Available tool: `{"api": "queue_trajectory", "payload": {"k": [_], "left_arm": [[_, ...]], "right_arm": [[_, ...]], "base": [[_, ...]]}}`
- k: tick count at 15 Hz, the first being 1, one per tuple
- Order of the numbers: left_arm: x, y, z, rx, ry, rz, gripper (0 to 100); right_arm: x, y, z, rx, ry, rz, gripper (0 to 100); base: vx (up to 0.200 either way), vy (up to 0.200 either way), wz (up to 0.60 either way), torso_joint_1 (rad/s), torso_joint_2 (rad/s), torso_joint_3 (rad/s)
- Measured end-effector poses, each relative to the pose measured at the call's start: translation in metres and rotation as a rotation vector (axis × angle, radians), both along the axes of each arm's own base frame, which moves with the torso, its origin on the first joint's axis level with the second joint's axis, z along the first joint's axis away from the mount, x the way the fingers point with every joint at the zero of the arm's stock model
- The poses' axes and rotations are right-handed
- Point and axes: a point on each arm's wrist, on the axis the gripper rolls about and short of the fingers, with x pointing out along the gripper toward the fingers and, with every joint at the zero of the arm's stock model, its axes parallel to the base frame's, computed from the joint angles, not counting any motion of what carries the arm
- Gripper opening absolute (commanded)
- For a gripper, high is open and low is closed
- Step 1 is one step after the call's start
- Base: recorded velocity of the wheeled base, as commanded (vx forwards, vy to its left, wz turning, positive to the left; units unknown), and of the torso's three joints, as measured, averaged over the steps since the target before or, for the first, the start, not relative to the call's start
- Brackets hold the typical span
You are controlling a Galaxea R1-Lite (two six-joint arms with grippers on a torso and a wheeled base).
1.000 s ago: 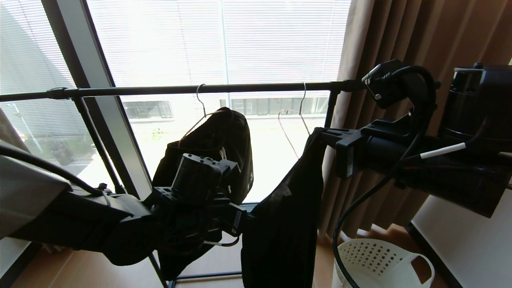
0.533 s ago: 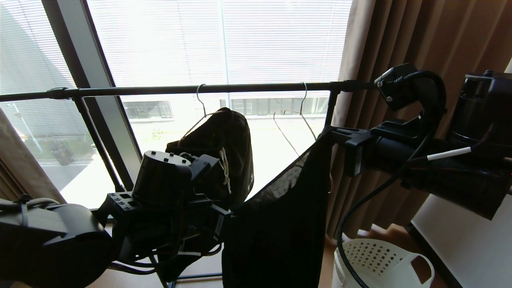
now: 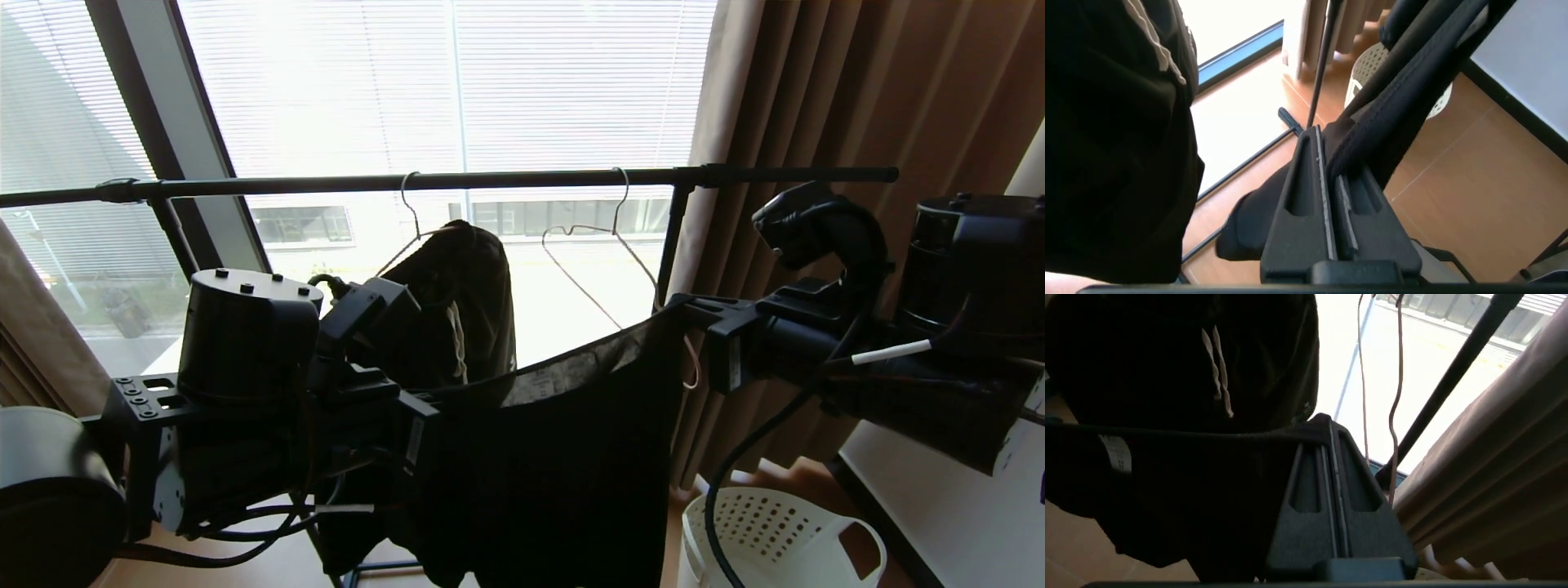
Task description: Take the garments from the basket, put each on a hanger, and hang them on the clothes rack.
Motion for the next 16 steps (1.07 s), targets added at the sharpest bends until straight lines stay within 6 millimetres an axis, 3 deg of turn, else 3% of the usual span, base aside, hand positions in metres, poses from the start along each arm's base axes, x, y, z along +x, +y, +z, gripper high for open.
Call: {"api": "queue_trajectory", "payload": {"k": [6, 16], "left_arm": [[0.002, -0.002, 0.016, -0.019, -0.025, -0.013, 0], [-0.002, 0.000, 0.016, -0.019, -0.026, -0.016, 0]], "right_arm": [[-0.028, -0.002, -0.028, -0.073, 0.062, 0.001, 0], [-0.039, -0.009, -0.027, -0.055, 0.058, -0.003, 0]], "base": [[0.000, 0.000, 0.00, 0.000, 0.00, 0.000], [0.000, 0.000, 0.00, 0.000, 0.00, 0.000]]}}
